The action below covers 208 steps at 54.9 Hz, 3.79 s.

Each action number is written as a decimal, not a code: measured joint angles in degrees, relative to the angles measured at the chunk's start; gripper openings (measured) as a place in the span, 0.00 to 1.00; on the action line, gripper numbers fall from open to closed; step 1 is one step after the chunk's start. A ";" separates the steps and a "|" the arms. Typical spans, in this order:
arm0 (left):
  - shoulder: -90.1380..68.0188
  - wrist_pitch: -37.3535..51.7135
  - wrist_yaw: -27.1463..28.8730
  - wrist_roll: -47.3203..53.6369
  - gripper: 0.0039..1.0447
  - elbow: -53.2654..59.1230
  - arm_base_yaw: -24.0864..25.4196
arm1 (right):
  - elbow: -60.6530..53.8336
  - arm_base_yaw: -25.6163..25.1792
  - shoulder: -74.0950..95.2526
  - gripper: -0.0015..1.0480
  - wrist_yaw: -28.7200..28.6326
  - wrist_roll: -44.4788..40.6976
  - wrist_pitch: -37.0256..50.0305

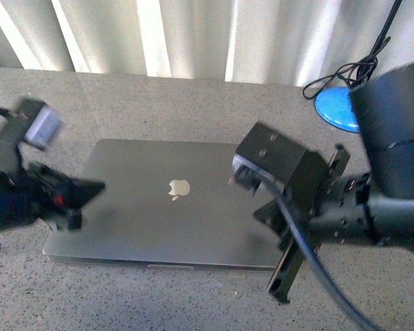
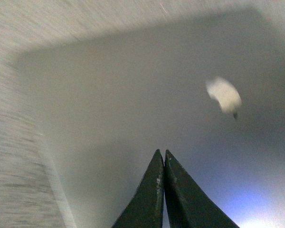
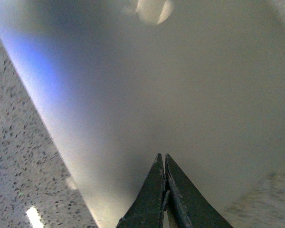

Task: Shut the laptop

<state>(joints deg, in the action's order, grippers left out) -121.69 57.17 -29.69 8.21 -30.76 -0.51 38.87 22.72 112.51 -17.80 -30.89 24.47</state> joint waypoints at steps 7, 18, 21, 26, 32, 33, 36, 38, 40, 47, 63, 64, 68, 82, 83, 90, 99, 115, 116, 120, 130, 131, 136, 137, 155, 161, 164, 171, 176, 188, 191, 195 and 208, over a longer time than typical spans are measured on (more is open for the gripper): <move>6.99 12.09 8.81 -9.70 0.03 2.71 3.41 | -0.50 -2.43 -7.48 0.01 2.36 0.50 1.44; 34.34 11.67 37.44 -26.99 0.13 10.47 13.55 | -7.72 -10.60 -31.65 0.01 3.87 0.81 5.27; 35.80 11.65 37.75 -28.06 0.25 10.47 13.92 | -9.94 -11.98 -37.11 0.07 3.96 1.99 4.20; 35.41 11.32 37.46 -28.76 0.40 10.73 13.81 | -10.67 -12.68 -40.39 0.23 4.00 3.15 4.02; 35.34 11.32 37.29 -29.11 0.57 10.78 13.53 | -10.91 -12.81 -40.26 0.39 4.02 3.56 3.89; 35.36 11.32 37.29 -29.14 0.61 10.78 13.53 | -10.99 -12.83 -40.19 0.43 4.04 3.65 3.87; 35.36 11.32 37.38 -29.20 0.69 10.78 13.53 | -11.08 -12.83 -40.15 0.51 4.02 3.76 3.85; 35.34 11.32 37.40 -29.27 0.75 10.78 13.55 | -11.08 -12.83 -40.17 0.56 4.02 3.76 3.85; 35.34 11.32 37.46 -29.31 0.80 10.78 13.60 | -11.08 -12.83 -40.19 0.63 4.02 3.78 3.85; 36.24 10.27 23.58 -21.81 0.74 12.41 14.75 | -12.79 -11.78 -39.34 0.71 10.80 7.74 9.79; 48.76 5.81 20.37 -9.84 0.27 21.44 10.21 | -25.92 -14.47 -46.71 0.24 25.59 27.76 28.02; 49.79 5.31 20.74 -9.70 0.24 21.92 9.86 | -26.23 -14.60 -47.06 0.23 25.46 28.02 27.89; 52.92 3.48 21.35 -9.27 0.12 23.47 8.72 | -28.15 -15.41 -49.55 0.11 24.57 28.76 26.99; 65.70 -5.09 24.52 -8.66 0.03 27.61 5.70 | -33.29 -18.56 -60.00 0.01 21.31 29.83 21.75; 67.06 -6.14 24.85 -8.66 0.03 27.89 5.42 | -33.73 -19.93 -61.13 0.01 18.99 29.88 20.98; 73.79 -11.63 29.46 -8.66 0.03 29.22 1.05 | -36.79 -22.51 -63.30 0.01 18.03 29.90 22.03; 80.87 -17.75 29.59 -8.63 0.03 29.64 0.66 | -37.18 -22.58 -70.27 0.01 17.70 29.90 16.22; 93.55 -29.20 29.68 -8.63 0.03 29.70 0.63 | -37.42 -22.64 -83.21 0.01 17.73 30.14 4.52; 94.55 -30.12 29.70 -8.63 0.03 29.70 0.63 | -37.44 -22.64 -84.21 0.01 17.73 30.16 3.58; 97.22 -32.70 29.70 -8.63 0.03 29.70 0.61 | -37.44 -22.64 -87.34 0.01 17.73 30.23 0.61; 102.01 -37.31 29.70 -8.63 0.03 29.70 0.61 | -37.46 -22.64 -92.02 0.01 17.73 30.27 -3.87; 102.25 -37.55 29.70 -8.63 0.03 29.70 0.61 | -37.46 -22.64 -92.52 0.01 17.73 30.27 -4.35; 104.28 -39.56 29.70 -8.66 0.03 29.70 0.61 | -37.46 -22.64 -94.40 0.01 17.73 30.27 -6.19; 104.50 -39.76 29.70 -8.63 0.03 29.70 0.61 | -37.46 -22.64 -94.82 0.01 17.73 30.27 -6.60; 109.79 -45.03 29.70 -8.66 0.03 29.70 0.61 | -37.46 -22.64 -100.28 0.01 17.73 30.29 -12.04; 111.14 -46.42 29.70 -8.63 0.03 29.70 0.61 | -37.46 -22.64 -101.68 0.01 17.73 30.29 -13.40; 111.84 -47.12 29.70 -8.63 0.03 29.70 0.61 | -37.46 -22.64 -102.29 0.01 17.73 30.29 -14.03; 120.93 -56.78 29.70 -8.63 0.03 29.70 0.59 | -37.44 -22.64 -110.46 0.01 17.79 30.34 -23.93; 121.37 -57.05 29.70 -8.63 0.03 29.70 0.59 | -37.44 -22.64 -112.26 0.01 17.75 30.34 -24.26; 121.46 -57.05 29.70 -8.63 0.23 29.70 0.59 | -37.44 -22.64 -112.28 0.14 17.77 30.32 -24.35; 121.46 -57.05 29.70 -8.63 0.35 29.70 0.59 | -37.44 -22.64 -112.28 0.26 17.77 30.34 -24.35; 121.46 -57.05 29.70 -8.63 0.52 29.70 0.59 | -37.44 -22.64 -112.28 0.43 17.77 30.32 -24.35; 121.46 -57.05 29.70 -8.50 0.95 29.70 0.59 | -37.44 -22.64 -112.28 0.90 17.77 30.34 -24.35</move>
<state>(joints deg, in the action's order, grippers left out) -0.23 0.12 0.01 -0.30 -1.06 0.08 1.43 0.08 0.23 -0.03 -0.56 0.12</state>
